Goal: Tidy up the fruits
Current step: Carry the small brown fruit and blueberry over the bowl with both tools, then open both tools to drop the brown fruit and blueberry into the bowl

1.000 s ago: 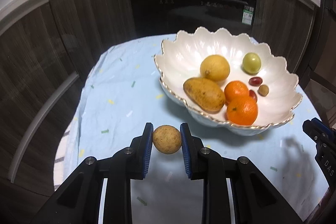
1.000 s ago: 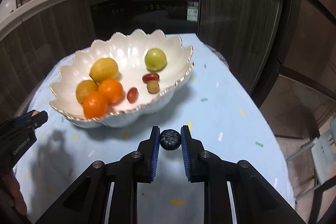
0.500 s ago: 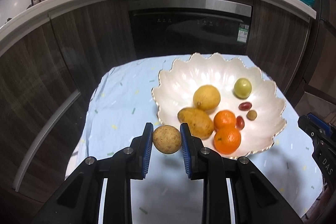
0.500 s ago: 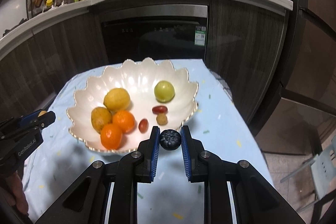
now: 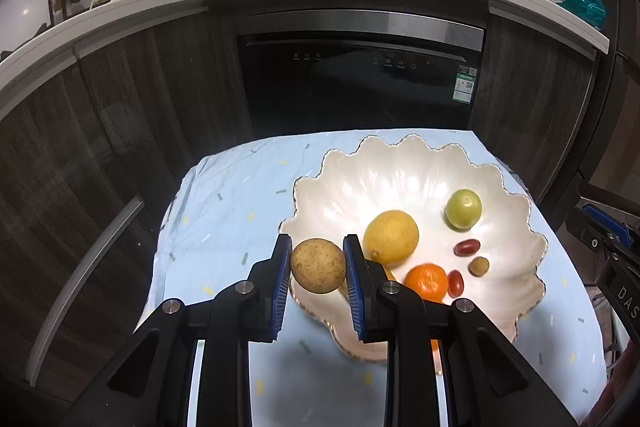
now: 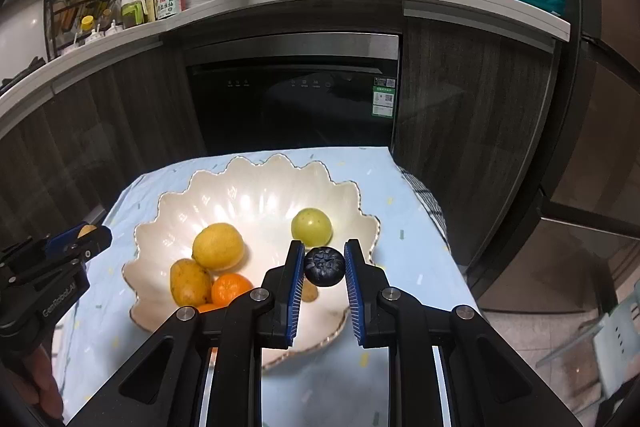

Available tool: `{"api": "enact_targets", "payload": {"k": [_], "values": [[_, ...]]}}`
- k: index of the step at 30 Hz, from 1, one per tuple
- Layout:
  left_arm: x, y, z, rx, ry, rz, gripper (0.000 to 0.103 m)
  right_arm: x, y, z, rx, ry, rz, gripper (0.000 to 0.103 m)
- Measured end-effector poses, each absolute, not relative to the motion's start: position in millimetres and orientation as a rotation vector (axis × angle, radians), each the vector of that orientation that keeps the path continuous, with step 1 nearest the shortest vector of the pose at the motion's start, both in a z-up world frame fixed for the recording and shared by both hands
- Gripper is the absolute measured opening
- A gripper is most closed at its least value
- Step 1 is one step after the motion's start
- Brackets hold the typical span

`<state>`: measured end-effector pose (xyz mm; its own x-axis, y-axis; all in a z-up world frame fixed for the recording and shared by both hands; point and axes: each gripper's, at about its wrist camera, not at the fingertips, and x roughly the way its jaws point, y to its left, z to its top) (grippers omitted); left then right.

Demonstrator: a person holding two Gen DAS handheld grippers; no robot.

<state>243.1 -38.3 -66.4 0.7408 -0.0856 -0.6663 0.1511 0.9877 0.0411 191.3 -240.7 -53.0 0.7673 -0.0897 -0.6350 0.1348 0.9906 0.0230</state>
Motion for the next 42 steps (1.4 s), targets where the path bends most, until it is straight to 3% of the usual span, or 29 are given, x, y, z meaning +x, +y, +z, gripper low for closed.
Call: {"api": "enact_targets", "payload": {"k": [35, 37, 40, 42], "values": [[328.5, -61.1, -93.1, 0.113, 0.769, -0.205, 0.027, 272.1, -258.2, -82.8, 0.054, 0.777, -0.125, 0.022], [328.7, -61.8, -93.8, 0.115, 0.771, -0.204, 0.035, 273.6, -258.4, -83.5, 0.05, 0.781, -0.122, 0.022], [328.1, -62.0, -93.0, 0.113, 0.768, -0.198, 0.045, 274.8, -257.9, -84.1, 0.043, 0.787, -0.123, 0.033], [327.1, -61.9, -92.4, 0.115, 0.765, -0.194, 0.048, 273.4, -258.1, -82.6, 0.042, 0.776, -0.131, 0.049]]}}
